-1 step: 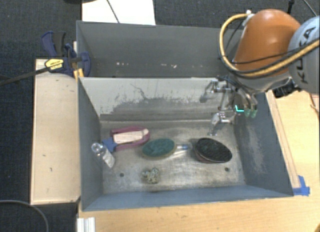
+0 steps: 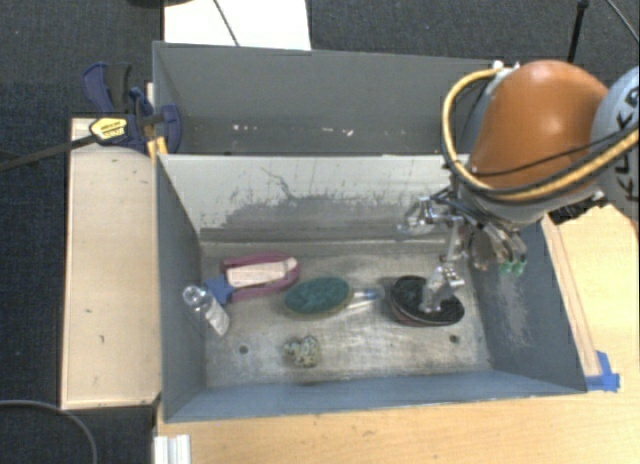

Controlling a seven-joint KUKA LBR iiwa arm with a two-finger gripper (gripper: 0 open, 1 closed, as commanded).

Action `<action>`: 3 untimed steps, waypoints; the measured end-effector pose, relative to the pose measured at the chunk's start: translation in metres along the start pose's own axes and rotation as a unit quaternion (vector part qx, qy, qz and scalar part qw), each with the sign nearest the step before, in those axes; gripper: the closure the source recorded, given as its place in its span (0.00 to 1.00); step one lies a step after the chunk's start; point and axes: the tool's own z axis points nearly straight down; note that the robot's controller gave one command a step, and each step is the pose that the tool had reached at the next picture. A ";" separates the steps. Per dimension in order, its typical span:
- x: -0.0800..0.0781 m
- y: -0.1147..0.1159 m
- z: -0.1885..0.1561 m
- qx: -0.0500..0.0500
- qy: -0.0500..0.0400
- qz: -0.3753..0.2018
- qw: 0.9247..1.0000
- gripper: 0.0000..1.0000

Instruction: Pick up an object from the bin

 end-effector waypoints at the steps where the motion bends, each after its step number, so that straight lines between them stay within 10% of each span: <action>1: -0.012 0.028 0.130 -0.001 0.002 0.017 1.000 0.00; 2: -0.014 0.026 0.125 0.000 -0.002 0.018 1.000 1.00; 3: -0.014 0.026 0.125 0.000 -0.002 0.018 1.000 0.00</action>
Offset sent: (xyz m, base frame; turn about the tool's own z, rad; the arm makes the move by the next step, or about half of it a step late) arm 0.0097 0.0279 -0.1260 0.0372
